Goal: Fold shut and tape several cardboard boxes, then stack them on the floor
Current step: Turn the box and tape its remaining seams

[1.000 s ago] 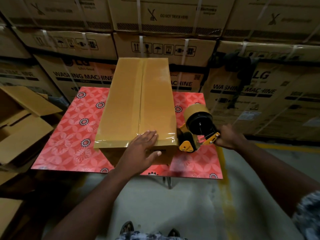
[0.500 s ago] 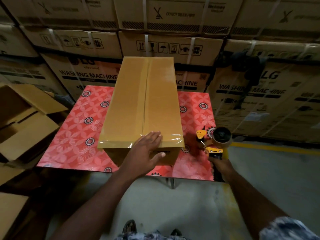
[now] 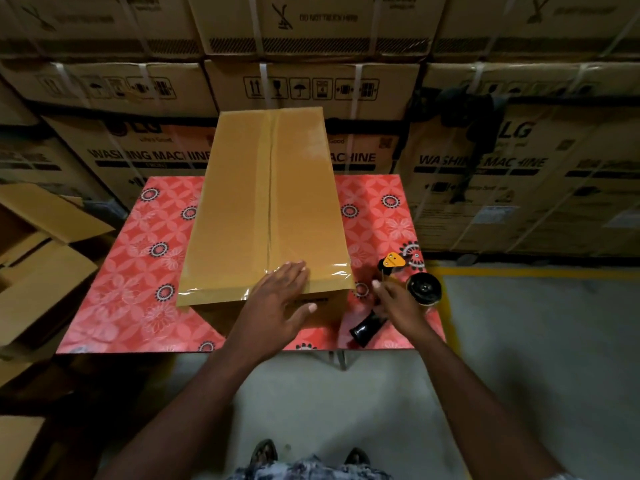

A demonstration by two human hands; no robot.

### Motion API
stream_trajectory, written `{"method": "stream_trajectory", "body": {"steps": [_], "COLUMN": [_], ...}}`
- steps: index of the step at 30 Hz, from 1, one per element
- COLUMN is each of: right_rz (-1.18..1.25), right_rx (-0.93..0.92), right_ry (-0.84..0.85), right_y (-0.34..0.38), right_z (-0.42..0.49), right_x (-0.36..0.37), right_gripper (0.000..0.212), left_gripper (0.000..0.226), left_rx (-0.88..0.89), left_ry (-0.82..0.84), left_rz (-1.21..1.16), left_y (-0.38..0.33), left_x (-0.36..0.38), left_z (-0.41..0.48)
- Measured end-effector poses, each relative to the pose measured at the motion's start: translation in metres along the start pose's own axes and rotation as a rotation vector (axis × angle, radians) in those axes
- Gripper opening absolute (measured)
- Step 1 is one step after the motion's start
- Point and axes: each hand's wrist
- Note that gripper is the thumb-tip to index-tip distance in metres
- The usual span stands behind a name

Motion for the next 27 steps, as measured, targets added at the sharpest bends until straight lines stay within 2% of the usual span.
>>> {"method": "stream_trajectory", "body": {"steps": [1, 2, 3, 5, 10, 14, 17, 20, 22, 24, 27], "right_rz": [0.192, 0.343, 0.395, 0.402, 0.410, 0.250, 0.005, -0.113, -0.130, -0.133, 0.084], "right_rx": [-0.019, -0.065, -0.124, -0.205, -0.257, -0.316, -0.375, -0.391, -0.413, -0.442, -0.380], "right_ry": [0.013, 0.060, 0.081, 0.083, -0.048, -0.156, -0.232, -0.266, -0.270, -0.196, -0.093], "right_y": [0.019, 0.034, 0.044, 0.057, 0.062, 0.060, 0.054, 0.051, 0.051, 0.051, 0.061], "right_z": [-0.007, -0.011, -0.014, -0.020, -0.024, -0.026, -0.023, -0.020, -0.021, -0.023, -0.035], "right_x": [0.005, 0.010, 0.016, 0.028, 0.044, 0.046, 0.053, 0.057, 0.052, 0.044, 0.026], "right_gripper": [0.056, 0.049, 0.052, 0.055, 0.043, 0.042, 0.051, 0.058, 0.059, 0.070, 0.089], "left_gripper": [0.077, 0.077, 0.077, 0.077, 0.078, 0.078, 0.079, 0.080, 0.080, 0.080, 0.073], "left_rx": [0.001, 0.002, 0.002, -0.001, -0.003, -0.011, -0.016, -0.020, -0.028, -0.040, -0.063], "left_ry": [0.001, 0.003, 0.005, 0.008, 0.010, 0.021, 0.028, 0.027, 0.024, 0.023, 0.008], "left_rz": [0.002, 0.007, 0.013, 0.022, 0.016, 0.021, 0.019, 0.020, 0.007, -0.013, -0.064], "left_y": [0.000, 0.000, 0.000, 0.001, 0.002, 0.002, 0.002, 0.001, -0.001, -0.004, -0.008], "left_x": [0.000, 0.000, 0.000, 0.000, 0.000, 0.001, 0.001, 0.000, -0.001, -0.002, -0.006], "left_z": [0.000, 0.000, 0.000, 0.000, -0.001, -0.001, -0.002, -0.002, -0.002, -0.002, -0.001]}}
Point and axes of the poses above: each hand's wrist, its own z-axis towards the middle knuckle, its own x-axis out of the palm, y = z × x, and after that the axes turned 8 degrees about -z, right-handed
